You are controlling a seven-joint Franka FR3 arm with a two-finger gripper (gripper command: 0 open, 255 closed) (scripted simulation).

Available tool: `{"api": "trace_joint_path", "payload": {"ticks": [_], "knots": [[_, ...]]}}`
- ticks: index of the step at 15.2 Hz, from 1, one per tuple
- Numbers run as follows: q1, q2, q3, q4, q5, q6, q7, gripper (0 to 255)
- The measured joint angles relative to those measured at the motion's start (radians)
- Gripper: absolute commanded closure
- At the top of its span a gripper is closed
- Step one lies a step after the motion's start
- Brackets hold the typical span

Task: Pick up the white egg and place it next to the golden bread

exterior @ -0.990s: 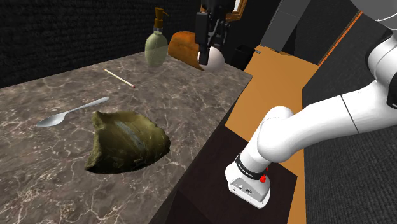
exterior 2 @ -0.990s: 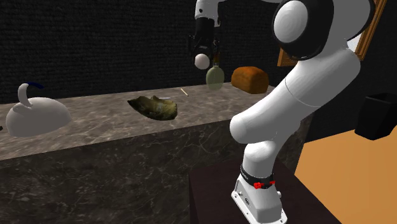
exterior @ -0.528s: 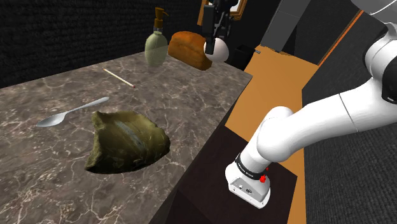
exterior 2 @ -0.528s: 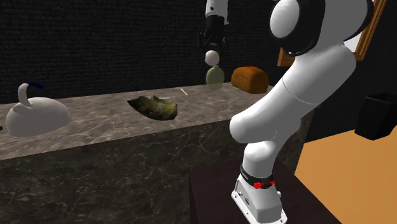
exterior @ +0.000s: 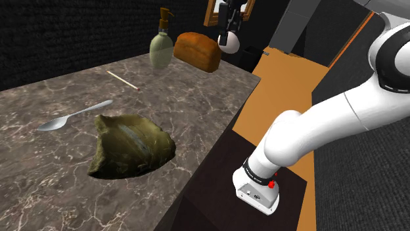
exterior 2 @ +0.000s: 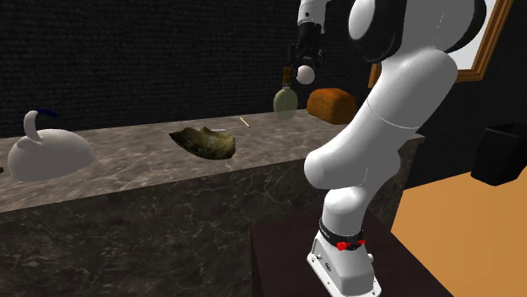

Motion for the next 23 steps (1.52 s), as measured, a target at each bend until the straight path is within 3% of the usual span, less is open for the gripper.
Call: {"api": "trace_joint_path", "payload": {"ticks": [10,17,23], "knots": [[-0.056,0.202,-0.18,0.194,-0.103,-0.014,-0.26,255],[-0.113,0.42,-0.296,0.421,-0.108,-0.039,-0.451,255],[-0.117,0.399,-0.299,0.327,-0.12,0.035,-0.462,255]]}}
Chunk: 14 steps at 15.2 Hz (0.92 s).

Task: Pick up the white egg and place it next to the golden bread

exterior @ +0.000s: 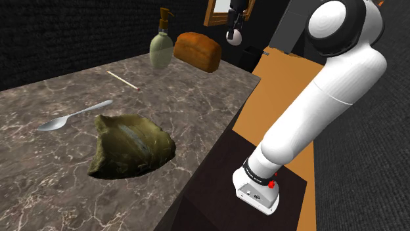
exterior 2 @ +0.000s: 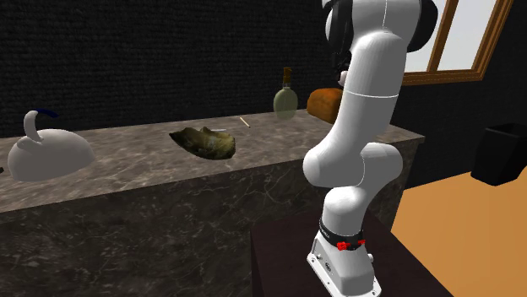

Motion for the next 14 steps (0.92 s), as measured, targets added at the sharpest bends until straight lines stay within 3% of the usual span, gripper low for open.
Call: {"api": "trace_joint_path", "payload": {"ticks": [14], "knots": [[0.001,-0.055,0.006,-0.254,-0.016,0.203,0.011,255]]}}
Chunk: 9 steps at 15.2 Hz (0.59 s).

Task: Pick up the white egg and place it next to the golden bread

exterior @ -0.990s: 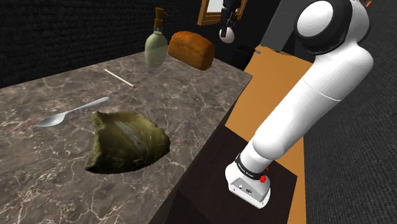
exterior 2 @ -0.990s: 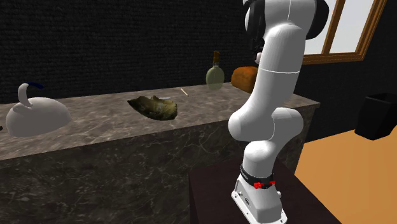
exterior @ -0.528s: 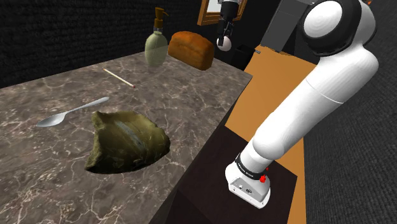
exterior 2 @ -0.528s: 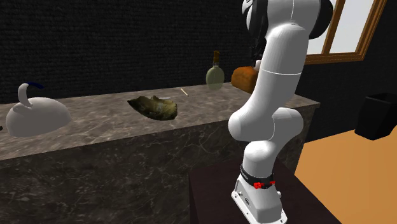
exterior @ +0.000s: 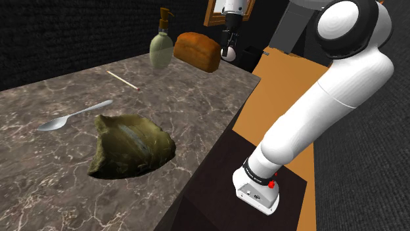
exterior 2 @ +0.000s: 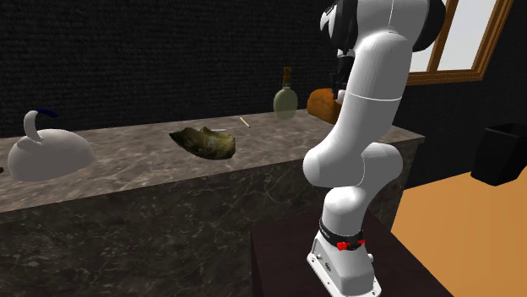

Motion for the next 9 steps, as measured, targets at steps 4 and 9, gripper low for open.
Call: {"api": "trace_joint_path", "payload": {"ticks": [4,9], "knots": [[-0.001,-0.008,-0.001,-0.064,-0.003,0.057,0.0,255],[-0.001,-0.01,-0.001,-0.131,-0.004,0.122,0.001,255]]}}
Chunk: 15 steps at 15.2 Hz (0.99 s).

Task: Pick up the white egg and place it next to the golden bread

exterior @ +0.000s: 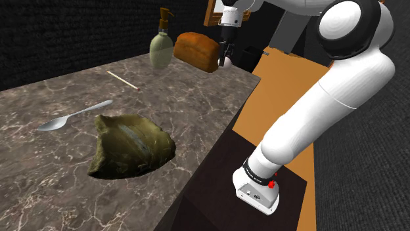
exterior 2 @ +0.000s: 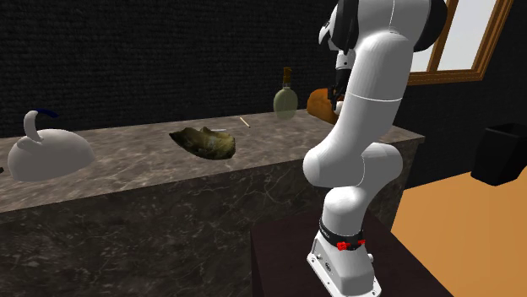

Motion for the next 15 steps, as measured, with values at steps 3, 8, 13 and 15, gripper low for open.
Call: {"api": "trace_joint_path", "payload": {"ticks": [3,8,13,15], "knots": [[-0.001,0.003,-0.002,-0.037,0.0,0.039,-0.003,255],[-0.002,0.006,-0.004,-0.102,0.0,0.108,-0.005,255],[-0.003,0.02,-0.007,-0.138,0.003,0.156,-0.009,255],[-0.003,0.02,-0.006,-0.14,0.003,0.159,-0.009,255]]}}
